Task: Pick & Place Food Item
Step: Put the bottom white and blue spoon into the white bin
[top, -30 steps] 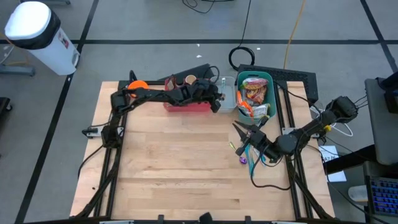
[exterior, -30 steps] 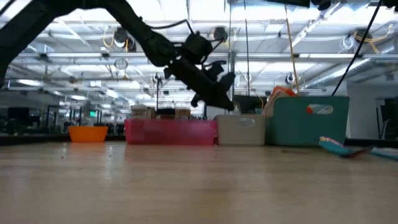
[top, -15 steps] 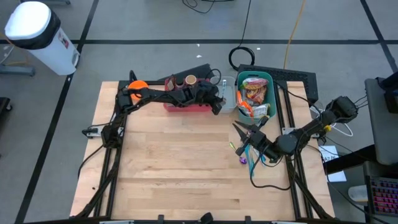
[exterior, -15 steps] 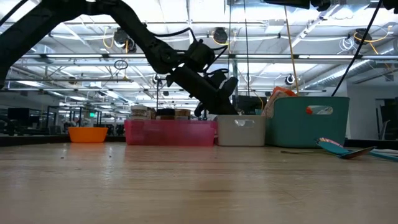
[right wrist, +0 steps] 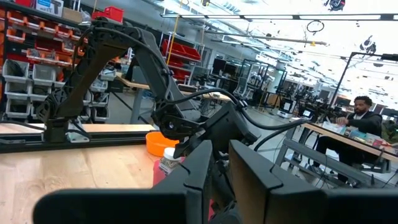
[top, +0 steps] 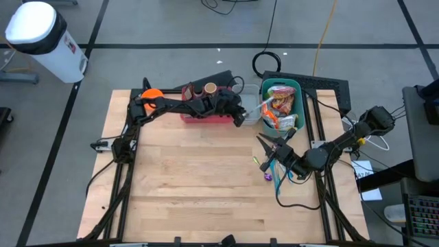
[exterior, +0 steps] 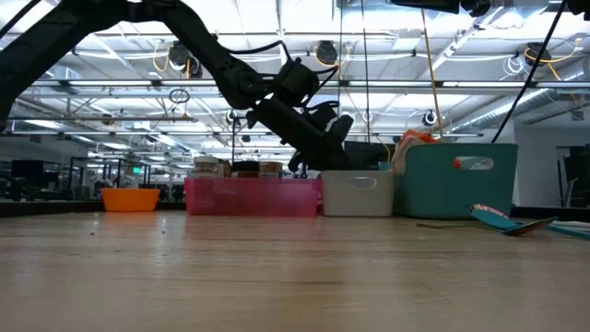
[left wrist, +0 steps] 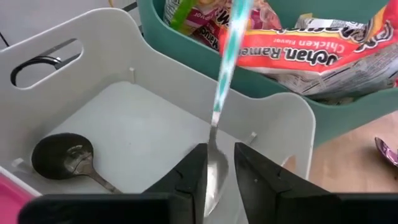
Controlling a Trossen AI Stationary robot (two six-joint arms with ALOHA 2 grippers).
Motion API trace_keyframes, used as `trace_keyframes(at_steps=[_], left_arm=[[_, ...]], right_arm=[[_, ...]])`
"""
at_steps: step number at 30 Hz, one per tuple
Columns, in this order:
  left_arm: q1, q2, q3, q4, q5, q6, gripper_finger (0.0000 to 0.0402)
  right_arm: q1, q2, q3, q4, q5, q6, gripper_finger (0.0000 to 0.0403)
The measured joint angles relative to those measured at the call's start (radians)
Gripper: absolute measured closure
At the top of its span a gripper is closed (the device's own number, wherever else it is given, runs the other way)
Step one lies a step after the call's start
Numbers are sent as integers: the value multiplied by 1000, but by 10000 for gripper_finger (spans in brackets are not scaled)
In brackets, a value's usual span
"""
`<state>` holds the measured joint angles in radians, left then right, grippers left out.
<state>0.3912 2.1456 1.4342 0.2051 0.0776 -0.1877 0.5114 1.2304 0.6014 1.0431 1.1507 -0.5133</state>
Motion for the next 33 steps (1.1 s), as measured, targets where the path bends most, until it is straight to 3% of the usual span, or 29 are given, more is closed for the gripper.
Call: trace_keyframes(at_steps=[15,19,24,29,33], left_arm=[[-1,0,0,7,-22,-6,313],[6,0,81,-81,44,-9,306],[9,-3,241,-280,52,58,234],[13,-3,279,-280,45,82,142],[16,15,280,-272,86,42,102]], right_arm=[[0,0,0,0,0,1,358],[0,0,0,0,0,2,358],[0,0,0,0,0,1,358],[-1,0,0,0,0,0,358],[-2,0,0,1,0,-3,358]])
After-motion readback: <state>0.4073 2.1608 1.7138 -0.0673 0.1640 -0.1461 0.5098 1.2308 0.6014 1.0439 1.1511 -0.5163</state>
